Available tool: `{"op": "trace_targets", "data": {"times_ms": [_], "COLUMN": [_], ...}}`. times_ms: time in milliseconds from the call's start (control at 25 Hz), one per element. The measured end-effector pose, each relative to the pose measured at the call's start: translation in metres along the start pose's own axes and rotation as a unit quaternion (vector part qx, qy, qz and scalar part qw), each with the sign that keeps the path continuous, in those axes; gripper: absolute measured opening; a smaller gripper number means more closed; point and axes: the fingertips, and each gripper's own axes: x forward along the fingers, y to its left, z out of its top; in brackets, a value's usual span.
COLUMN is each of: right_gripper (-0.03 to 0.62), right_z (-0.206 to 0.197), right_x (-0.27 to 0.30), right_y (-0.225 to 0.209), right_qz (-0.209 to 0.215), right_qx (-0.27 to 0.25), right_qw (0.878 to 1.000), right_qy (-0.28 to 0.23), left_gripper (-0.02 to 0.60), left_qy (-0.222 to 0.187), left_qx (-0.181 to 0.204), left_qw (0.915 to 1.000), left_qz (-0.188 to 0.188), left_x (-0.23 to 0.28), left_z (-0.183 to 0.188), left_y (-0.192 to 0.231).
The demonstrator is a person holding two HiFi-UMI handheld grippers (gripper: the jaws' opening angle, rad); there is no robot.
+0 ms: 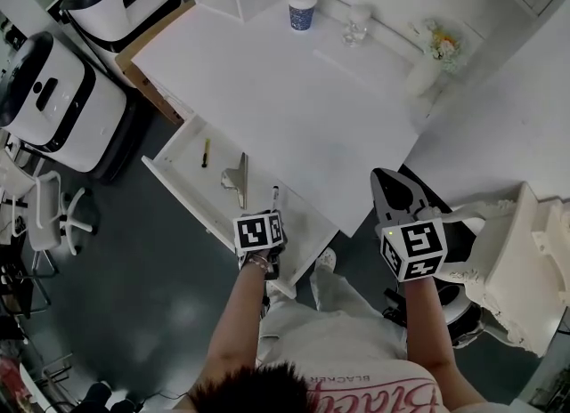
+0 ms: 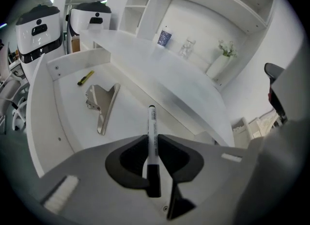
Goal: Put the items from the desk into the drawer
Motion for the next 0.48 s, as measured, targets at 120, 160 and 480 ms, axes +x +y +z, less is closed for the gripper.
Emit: {"op": "trace_targets", "data": {"times_ms": [120, 160, 480], "right_gripper": [0.008, 0.008, 0.008], "right_z": [-0.004, -0.005, -0.011], "right_x": [0.004, 0.006, 0.014], "right_y": [-0.004, -0.005, -0.005], "right_qz": [0.004, 0.005, 0.017], "right_qx": [0.000, 0.000, -0.003], "right_qw": [1.000, 1.000, 1.000], "right_qy": [0.006, 0.008, 0.018], "left_gripper": [0.075, 0.075, 0.075], "left_qy": [0.022, 0.030, 0.080], "left_qx": [0.000, 0.004, 0.014], "left_qw": [0.9997, 0.9995, 0.9959], "left_qz": [0.008, 0.011, 0.041], "left_x": [0.016, 0.021, 0.052], "left_z": [-0.007, -0.009, -0.024], "left_y": [0.000, -0.001, 0.005]}}
